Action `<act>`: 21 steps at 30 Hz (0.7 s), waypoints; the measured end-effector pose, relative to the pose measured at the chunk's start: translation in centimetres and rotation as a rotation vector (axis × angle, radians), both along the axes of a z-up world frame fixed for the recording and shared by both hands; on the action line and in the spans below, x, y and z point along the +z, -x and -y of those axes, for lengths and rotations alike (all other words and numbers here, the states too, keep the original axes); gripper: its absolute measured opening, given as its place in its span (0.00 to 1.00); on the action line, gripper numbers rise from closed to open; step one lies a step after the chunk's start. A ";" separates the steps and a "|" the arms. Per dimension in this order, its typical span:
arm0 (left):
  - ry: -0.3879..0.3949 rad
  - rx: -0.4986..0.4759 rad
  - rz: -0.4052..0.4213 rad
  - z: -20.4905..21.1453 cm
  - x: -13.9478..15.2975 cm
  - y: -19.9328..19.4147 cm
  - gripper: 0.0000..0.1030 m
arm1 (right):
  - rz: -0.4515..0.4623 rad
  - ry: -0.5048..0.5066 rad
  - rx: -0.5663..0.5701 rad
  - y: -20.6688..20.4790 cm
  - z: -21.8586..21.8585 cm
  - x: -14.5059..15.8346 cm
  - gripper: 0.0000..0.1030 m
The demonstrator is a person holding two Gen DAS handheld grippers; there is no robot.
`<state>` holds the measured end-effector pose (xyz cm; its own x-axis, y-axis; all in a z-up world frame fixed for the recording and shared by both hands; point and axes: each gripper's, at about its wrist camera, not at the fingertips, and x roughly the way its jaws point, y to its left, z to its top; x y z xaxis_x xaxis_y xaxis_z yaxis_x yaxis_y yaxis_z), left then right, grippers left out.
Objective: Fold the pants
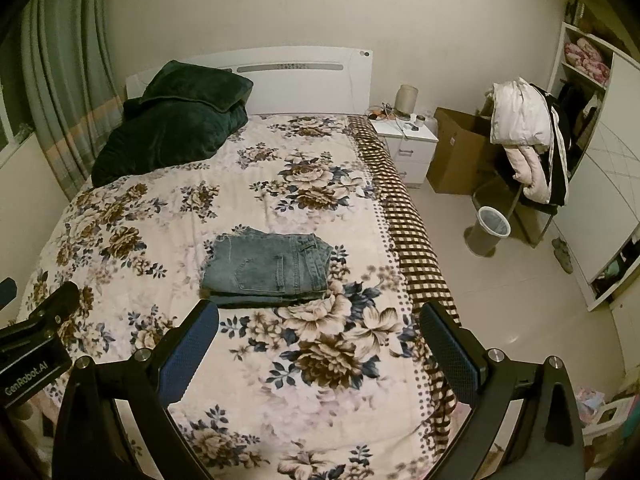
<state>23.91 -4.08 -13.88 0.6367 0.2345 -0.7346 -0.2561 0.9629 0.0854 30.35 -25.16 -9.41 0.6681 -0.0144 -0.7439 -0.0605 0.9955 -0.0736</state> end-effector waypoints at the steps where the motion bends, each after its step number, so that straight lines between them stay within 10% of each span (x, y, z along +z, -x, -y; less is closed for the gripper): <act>1: -0.001 0.001 -0.001 0.1 0.0 0.1 1.00 | 0.000 -0.002 0.000 0.0 0.0 0.0 0.99; 21: 0.006 -0.019 0.007 0.7 0.4 0.5 1.00 | 0.002 -0.042 0.013 0.8 -0.2 1.0 0.99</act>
